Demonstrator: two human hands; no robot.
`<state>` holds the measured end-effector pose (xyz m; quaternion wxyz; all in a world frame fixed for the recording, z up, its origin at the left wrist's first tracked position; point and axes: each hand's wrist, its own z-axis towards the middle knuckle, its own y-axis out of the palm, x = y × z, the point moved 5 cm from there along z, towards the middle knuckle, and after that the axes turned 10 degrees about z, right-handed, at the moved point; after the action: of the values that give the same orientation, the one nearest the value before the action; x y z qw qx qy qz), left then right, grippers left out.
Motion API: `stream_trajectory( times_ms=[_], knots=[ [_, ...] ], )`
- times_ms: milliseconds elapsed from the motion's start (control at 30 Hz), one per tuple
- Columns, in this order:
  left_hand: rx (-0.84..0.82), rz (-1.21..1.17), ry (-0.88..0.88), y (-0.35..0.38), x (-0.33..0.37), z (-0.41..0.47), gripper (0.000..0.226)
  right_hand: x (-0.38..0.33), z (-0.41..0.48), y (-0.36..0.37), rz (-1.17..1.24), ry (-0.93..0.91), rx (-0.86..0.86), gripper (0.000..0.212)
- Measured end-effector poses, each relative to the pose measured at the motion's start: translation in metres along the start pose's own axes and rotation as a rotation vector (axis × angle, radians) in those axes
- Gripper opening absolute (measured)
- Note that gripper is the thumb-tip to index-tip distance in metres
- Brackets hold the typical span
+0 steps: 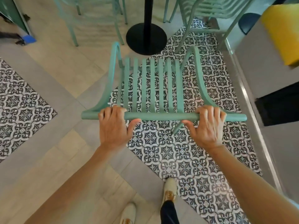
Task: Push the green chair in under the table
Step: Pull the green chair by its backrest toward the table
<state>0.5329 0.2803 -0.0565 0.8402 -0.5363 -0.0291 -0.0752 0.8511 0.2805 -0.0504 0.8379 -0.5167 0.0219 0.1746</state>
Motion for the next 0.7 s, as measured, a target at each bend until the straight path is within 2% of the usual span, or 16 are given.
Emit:
stream_trajectory(
  times_ms=[233,467,700],
  knots=[
    [-0.012,0.082,-0.068,0.033,0.038,0.07,0.052,0.066,0.079,0.026,0.062,-0.047,-0.022,0.068],
    [-0.055,0.164,-0.109,0.07,0.051,0.136,0.061,0.108,0.152,0.054,0.065,-0.076,-0.034,0.067],
    [-0.026,0.193,-0.138,0.101,0.053,0.2,0.064,0.138,0.223,0.085,0.084,-0.118,-0.028,0.067]
  ],
)
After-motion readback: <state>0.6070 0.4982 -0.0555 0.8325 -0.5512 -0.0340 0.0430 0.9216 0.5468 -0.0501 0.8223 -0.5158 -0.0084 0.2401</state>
